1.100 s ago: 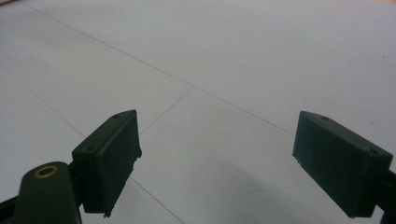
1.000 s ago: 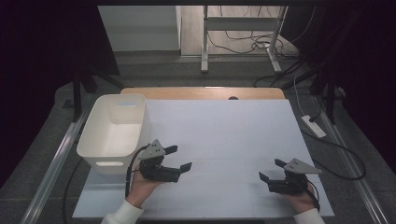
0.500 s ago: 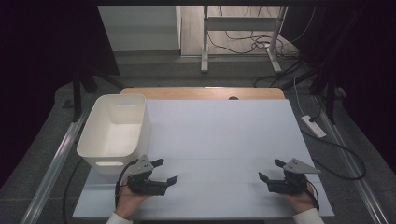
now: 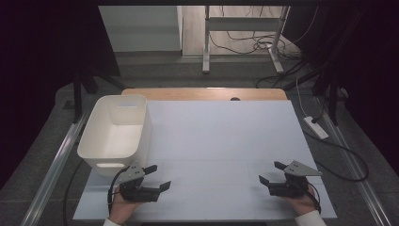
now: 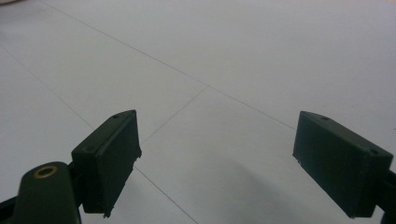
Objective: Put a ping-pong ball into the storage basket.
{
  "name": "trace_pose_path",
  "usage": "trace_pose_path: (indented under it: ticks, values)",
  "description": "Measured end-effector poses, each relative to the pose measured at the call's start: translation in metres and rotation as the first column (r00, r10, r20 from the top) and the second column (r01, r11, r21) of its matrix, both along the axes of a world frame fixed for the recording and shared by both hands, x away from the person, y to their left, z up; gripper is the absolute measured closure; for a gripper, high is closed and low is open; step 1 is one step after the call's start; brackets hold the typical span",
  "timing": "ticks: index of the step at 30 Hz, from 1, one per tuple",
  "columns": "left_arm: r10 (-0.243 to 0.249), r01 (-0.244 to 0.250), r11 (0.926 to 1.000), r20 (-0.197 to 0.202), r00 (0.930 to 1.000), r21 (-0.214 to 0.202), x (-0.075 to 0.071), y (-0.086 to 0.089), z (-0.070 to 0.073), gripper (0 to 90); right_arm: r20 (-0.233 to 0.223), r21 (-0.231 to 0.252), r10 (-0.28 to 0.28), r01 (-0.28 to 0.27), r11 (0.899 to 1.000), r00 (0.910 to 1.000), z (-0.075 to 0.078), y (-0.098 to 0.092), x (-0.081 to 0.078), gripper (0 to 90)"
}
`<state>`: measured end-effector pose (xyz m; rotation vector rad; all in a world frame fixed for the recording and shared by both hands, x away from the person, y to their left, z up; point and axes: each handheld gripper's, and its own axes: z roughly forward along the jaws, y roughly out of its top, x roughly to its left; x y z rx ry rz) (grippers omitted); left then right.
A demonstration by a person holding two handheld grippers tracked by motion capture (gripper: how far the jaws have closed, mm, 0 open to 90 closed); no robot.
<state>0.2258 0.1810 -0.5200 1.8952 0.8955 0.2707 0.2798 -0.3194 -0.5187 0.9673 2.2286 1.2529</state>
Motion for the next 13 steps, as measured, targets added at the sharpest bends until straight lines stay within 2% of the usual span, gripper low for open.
trace_pose_path:
  ticks: [13]
  values:
    - [0.001,-0.001,1.0,-0.005,1.0,0.001,0.0033,-0.0033,-0.0024,17.1,-0.007,0.003,0.003,-0.003,1.0,1.0,0.0006,0.0,-0.0017,14.7]
